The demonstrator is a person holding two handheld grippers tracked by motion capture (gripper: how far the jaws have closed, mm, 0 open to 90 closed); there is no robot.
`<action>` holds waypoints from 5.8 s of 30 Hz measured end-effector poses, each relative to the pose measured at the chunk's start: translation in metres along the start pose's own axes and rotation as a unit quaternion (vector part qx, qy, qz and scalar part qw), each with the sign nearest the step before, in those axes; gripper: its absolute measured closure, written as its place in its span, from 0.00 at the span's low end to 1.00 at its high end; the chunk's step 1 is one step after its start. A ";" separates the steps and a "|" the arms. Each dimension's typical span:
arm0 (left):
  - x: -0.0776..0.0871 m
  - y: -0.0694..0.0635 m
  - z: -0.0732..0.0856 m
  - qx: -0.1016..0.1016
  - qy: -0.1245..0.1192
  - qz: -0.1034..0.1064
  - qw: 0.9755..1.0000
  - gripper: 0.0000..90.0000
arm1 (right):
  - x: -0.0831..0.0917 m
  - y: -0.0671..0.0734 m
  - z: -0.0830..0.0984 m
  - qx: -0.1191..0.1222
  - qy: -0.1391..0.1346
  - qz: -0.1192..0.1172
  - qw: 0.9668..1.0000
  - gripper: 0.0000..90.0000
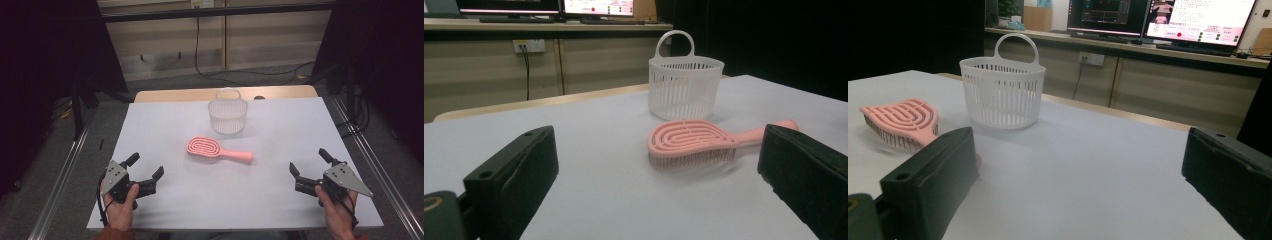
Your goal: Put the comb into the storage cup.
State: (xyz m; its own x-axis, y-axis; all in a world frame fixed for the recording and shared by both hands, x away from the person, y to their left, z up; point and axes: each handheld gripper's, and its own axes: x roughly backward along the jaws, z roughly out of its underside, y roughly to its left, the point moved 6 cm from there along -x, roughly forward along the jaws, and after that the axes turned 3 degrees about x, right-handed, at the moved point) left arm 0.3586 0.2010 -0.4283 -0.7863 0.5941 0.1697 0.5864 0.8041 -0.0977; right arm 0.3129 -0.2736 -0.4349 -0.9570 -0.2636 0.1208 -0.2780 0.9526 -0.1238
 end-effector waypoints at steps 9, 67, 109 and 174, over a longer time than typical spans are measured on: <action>-0.006 -0.003 -0.001 -0.012 0.005 0.018 1.000 0.03 | -0.002 0.001 0.002 -0.001 0.008 -0.003 1.000 0.00; -0.091 -0.023 -0.041 -0.004 -0.015 0.098 0.995 0.01 | -0.003 0.007 0.002 0.004 0.008 -0.018 1.000 0.00; -0.168 -0.014 -0.051 -0.026 -0.022 0.088 0.995 0.12 | -0.002 0.007 0.003 0.003 0.007 -0.020 1.000 0.00; -0.185 -0.012 -0.027 -0.008 0.186 0.135 0.973 1.00 | -0.003 0.011 0.004 0.006 0.011 -0.035 0.999 0.00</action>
State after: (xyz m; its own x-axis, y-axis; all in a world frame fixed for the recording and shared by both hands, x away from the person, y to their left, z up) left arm 0.5027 0.0810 -0.4320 -0.4804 0.7314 0.4841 0.7671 0.6179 -0.1723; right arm 0.3123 -0.2631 -0.4401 -0.9332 -0.3258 0.1516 -0.3451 0.9301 -0.1260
